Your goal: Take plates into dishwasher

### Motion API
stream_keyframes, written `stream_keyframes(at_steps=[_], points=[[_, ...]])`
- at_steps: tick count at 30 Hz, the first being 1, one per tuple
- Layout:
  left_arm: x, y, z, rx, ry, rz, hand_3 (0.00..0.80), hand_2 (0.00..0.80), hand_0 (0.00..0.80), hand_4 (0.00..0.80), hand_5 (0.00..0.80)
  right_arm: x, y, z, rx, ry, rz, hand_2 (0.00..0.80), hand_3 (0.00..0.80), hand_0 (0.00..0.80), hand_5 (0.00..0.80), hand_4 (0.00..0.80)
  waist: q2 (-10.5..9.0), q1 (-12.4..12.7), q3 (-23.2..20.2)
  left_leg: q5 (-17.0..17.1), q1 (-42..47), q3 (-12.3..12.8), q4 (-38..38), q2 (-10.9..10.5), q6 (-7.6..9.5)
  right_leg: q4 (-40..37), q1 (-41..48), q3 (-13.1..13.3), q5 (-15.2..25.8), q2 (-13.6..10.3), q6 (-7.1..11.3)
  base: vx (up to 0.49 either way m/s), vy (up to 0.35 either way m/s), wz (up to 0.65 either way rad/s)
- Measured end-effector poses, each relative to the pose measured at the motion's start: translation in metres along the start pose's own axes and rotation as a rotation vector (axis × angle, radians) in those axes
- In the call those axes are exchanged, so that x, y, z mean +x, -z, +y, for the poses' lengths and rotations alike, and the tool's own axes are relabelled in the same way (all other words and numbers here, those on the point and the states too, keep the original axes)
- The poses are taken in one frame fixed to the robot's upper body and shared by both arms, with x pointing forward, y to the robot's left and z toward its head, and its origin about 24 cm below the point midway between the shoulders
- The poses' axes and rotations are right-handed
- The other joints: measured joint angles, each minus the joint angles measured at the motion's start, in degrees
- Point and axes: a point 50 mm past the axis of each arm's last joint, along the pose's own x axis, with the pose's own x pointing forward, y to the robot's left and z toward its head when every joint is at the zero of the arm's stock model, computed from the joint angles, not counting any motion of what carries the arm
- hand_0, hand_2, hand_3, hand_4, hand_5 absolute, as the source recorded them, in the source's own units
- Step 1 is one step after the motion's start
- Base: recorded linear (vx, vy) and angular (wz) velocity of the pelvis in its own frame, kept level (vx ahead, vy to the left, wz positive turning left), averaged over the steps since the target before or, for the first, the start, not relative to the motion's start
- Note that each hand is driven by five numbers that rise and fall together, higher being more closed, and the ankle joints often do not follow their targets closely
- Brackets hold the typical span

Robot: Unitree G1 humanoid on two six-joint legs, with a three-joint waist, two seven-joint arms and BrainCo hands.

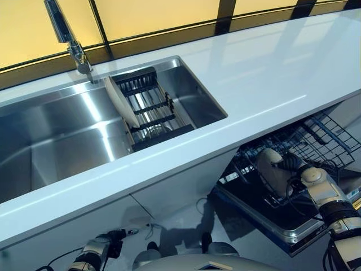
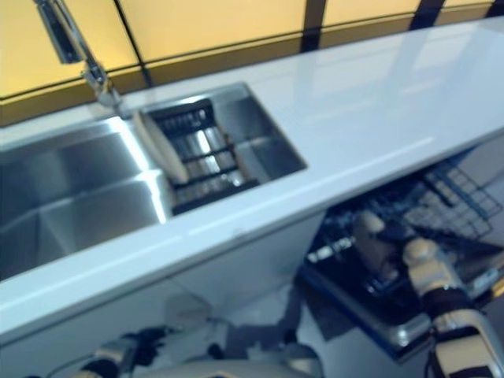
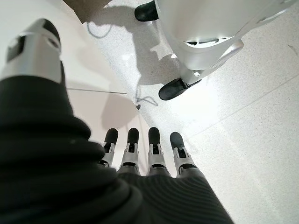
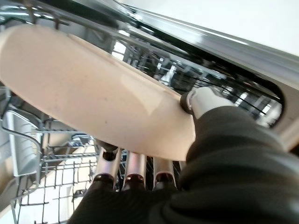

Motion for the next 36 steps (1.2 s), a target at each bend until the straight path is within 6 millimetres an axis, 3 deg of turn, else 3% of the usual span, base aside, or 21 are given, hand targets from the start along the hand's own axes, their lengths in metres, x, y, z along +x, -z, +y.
stream_keyframes(at_steps=[5,6,7,13,26,29,36], points=[[0.0,0.0,0.0,0.0,0.0,0.001,0.0,0.0,0.0,0.0,0.0,0.003,0.002,0.001,0.015,-0.005,0.021,0.8,0.8,0.8,0.8,0.8,0.45,0.1,0.11,0.04,0.05,-0.36,0.03,0.0,-0.06,0.0,0.28,-0.32,0.03,-0.01,-0.21,0.001,0.001,0.02],[0.0,0.0,0.0,0.0,0.0,0.0,0.0,0.0,0.0,0.0,0.0,0.003,0.003,0.001,0.016,-0.005,0.025,0.58,0.58,0.58,0.58,0.58,0.51,0.09,0.09,0.04,0.07,-0.46,0.02,-0.01,-0.06,-0.01,0.35,-0.4,0.0,-0.01,-0.22,0.001,0.005,0.06],[0.0,-0.001,0.0,0.0,0.0,0.0,0.0,0.0,0.0,0.0,0.0,0.003,0.004,0.001,0.017,-0.006,0.03,0.0,0.0,0.0,0.0,0.0,0.56,0.11,0.08,0.04,0.07,-0.53,0.02,-0.01,-0.05,-0.01,0.38,-0.47,-0.01,-0.01,-0.22,0.0,0.005,0.04],[0.0,-0.002,0.0,0.001,0.0,-0.003,0.0,0.0,0.0,0.0,0.0,0.006,0.002,0.011,0.039,-0.031,0.039,0.0,0.0,0.0,0.0,0.0,0.89,0.08,0.01,0.09,0.12,-0.88,0.01,-0.04,-0.01,-0.01,0.65,-0.74,-0.02,-0.05,-0.23,-0.001,0.003,0.01],[0.0,-0.004,-0.001,0.002,0.003,-0.009,0.0,0.0,0.0,0.0,0.0,0.005,0.0,0.007,0.054,-0.024,0.03,0.0,0.0,0.0,0.0,0.0,1.17,-0.18,-0.03,0.13,0.23,-0.96,0.0,-0.08,0.01,0.01,0.8,-0.79,-0.03,-0.05,-0.22,0.0,0.001,0.0],[0.0,-0.004,-0.001,0.002,0.006,-0.01,0.0,0.0,0.0,0.0,0.0,0.003,-0.001,-0.004,0.08,0.007,0.019,0.0,0.0,0.0,0.0,0.0,1.16,-0.28,-0.03,0.12,0.29,-0.86,-0.01,-0.07,0.01,0.01,0.8,-0.62,-0.02,-0.02,-0.22,-0.004,0.012,-0.01],[0.0,-0.003,-0.001,0.001,0.019,-0.01,0.0,0.0,0.0,0.0,0.0,-0.016,0.004,-0.053,0.168,0.154,-0.018,0.0,0.0,0.0,0.0,0.0,0.5,-0.68,0.09,-0.07,0.86,0.14,-0.02,-0.09,0.04,0.07,0.77,0.26,-0.01,0.17,-0.2,-0.019,0.047,-0.06]])
